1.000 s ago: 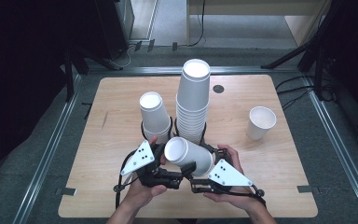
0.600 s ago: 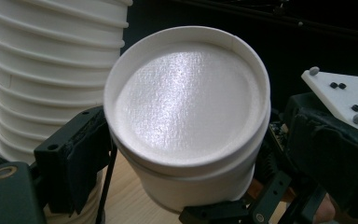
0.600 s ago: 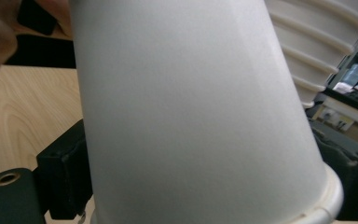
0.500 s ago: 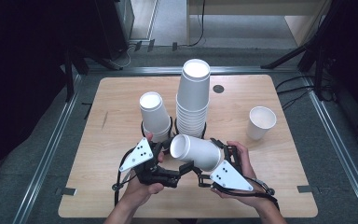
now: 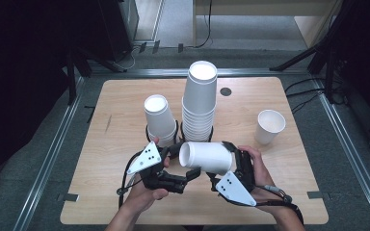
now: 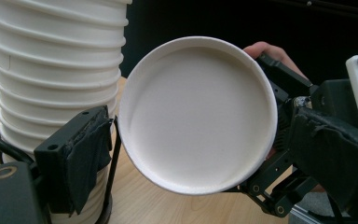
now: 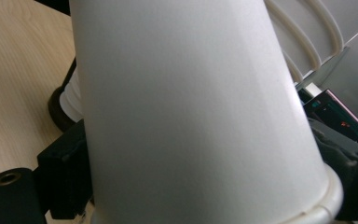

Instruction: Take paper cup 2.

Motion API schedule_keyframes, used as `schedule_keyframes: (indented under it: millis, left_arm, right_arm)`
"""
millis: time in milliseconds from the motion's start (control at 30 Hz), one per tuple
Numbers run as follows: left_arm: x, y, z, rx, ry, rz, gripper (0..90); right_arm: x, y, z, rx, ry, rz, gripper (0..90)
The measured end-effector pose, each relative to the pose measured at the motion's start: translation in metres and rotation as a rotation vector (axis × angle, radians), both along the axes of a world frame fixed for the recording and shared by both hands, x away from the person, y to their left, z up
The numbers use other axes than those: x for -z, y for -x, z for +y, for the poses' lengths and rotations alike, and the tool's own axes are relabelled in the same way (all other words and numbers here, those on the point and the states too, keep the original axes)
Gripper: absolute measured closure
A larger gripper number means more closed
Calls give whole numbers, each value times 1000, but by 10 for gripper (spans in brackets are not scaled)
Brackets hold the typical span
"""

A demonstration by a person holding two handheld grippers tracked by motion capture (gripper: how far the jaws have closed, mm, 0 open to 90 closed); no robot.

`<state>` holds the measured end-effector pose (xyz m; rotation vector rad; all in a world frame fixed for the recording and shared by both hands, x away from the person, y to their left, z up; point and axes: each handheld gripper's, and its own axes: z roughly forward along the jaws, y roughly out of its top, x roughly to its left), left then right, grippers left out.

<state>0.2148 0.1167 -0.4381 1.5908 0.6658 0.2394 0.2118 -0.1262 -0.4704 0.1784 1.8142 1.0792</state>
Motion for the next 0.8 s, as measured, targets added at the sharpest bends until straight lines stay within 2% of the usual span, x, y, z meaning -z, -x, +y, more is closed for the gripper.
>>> schedule_keyframes:
  millis: [333, 467, 800]
  left_arm:
    - [2, -3, -1, 17, -36, 35, 67]
    - [2, -4, -2, 25, -46, 39, 67]
    - [4, -4, -5, 53, -72, 53, 68]
  right_arm:
    - [1, 4, 2, 6, 110, -95, 104]
    - [5, 5, 4, 11, 170, -134, 104]
    - [6, 9, 6, -7, 209, -173, 102]
